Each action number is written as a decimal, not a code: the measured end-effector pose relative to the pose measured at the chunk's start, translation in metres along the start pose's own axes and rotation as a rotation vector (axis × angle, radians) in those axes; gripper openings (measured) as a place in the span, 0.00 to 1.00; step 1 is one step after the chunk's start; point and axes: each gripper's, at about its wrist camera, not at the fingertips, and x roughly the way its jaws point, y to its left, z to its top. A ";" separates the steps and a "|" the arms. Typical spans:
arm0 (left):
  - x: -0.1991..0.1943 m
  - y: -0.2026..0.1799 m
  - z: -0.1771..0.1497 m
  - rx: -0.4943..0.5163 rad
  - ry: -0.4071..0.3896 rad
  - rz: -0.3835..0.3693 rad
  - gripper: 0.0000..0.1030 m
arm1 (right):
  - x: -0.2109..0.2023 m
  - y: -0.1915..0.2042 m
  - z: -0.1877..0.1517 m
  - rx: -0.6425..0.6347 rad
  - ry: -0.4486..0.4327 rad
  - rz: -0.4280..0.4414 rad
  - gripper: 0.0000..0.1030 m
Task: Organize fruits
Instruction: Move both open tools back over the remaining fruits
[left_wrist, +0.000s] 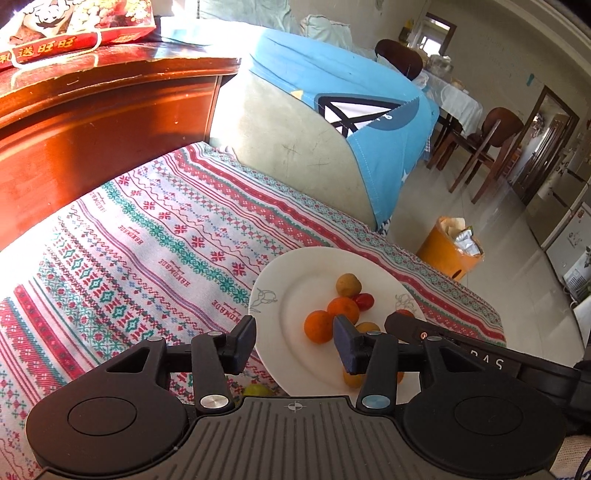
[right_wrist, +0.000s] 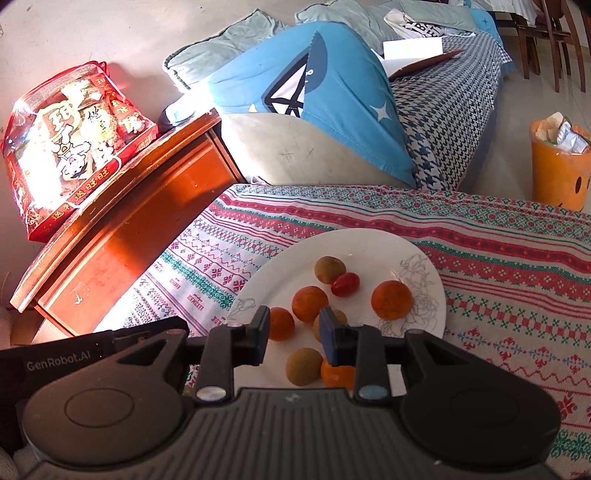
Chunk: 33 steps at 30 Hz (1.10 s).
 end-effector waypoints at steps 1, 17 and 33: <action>-0.003 0.001 -0.001 0.003 -0.004 0.007 0.43 | -0.002 0.002 -0.002 -0.009 -0.001 0.002 0.30; -0.056 0.039 -0.028 -0.042 -0.074 0.126 0.43 | -0.015 0.040 -0.046 -0.105 0.031 0.062 0.30; -0.077 0.064 -0.087 -0.073 -0.020 0.329 0.44 | 0.003 0.070 -0.087 -0.142 0.128 0.102 0.30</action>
